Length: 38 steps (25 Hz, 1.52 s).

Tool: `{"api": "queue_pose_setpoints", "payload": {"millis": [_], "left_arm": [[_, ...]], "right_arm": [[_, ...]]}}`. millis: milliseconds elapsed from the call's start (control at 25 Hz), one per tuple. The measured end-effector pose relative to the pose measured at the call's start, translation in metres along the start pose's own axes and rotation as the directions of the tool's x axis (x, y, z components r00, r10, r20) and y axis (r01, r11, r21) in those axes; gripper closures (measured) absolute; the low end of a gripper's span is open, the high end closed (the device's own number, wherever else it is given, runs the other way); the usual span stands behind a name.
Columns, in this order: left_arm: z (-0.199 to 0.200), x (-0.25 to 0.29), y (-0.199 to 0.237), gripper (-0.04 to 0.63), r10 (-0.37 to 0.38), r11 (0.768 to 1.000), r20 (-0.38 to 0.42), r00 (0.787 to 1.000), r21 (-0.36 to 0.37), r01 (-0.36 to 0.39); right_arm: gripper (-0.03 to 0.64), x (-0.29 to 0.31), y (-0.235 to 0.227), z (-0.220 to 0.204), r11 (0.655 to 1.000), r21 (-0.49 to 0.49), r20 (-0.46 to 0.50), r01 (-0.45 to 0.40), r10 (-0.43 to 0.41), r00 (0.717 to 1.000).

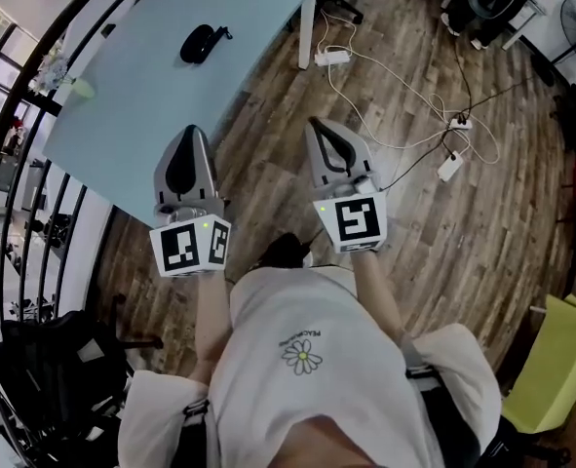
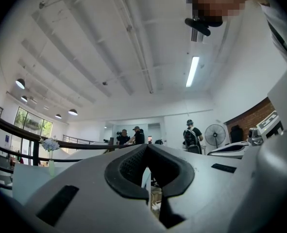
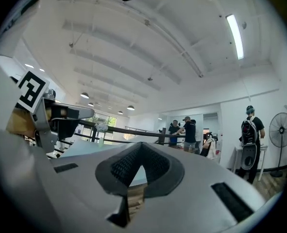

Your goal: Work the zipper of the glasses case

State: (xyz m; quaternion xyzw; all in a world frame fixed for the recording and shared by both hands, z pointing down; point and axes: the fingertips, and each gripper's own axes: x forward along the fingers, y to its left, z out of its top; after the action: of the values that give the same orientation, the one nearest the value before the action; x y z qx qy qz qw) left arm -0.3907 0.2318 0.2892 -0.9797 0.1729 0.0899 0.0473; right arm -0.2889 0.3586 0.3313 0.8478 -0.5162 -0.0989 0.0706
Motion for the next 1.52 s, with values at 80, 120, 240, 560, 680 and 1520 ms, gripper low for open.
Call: {"api": "queue_pose_setpoints", "payload": {"millis": [80, 120, 240, 560, 680, 1520], "left_arm": [[-0.003, 0.004, 0.002, 0.580, 0.009, 1.000, 0.006, 1.000, -0.014, -0.009], [-0.006, 0.007, 0.003, 0.580, 0.013, 1.000, 0.006, 1.000, -0.020, -0.013], [-0.012, 0.019, 0.007, 0.580, 0.016, 0.999, 0.006, 1.000, -0.031, -0.016], [-0.020, 0.072, 0.029, 0.580, 0.013, 1.000, 0.035, 0.999, -0.023, -0.012], [-0.028, 0.096, 0.038, 0.580, 0.011, 1.000, 0.040, 0.999, -0.020, -0.011], [-0.091, 0.394, 0.173, 0.581, 0.075, 0.997, 0.043, 0.996, -0.030, -0.073]], "right_arm": [[0.609, 0.003, 0.000, -0.003, 1.000, -0.018, 0.004, -0.019, 0.019, 1.000], [0.609, 0.004, 0.000, -0.005, 0.999, -0.029, -0.002, -0.026, 0.026, 1.000], [0.609, 0.007, -0.001, -0.014, 0.998, -0.032, -0.031, -0.050, 0.049, 0.998], [0.609, 0.035, -0.026, -0.034, 1.000, -0.005, -0.075, -0.016, 0.016, 0.997], [0.609, 0.055, -0.038, -0.042, 1.000, -0.026, -0.077, -0.010, 0.008, 0.997], [0.609, 0.400, -0.120, -0.080, 0.977, -0.066, -0.125, -0.203, 0.193, 0.973]]}}
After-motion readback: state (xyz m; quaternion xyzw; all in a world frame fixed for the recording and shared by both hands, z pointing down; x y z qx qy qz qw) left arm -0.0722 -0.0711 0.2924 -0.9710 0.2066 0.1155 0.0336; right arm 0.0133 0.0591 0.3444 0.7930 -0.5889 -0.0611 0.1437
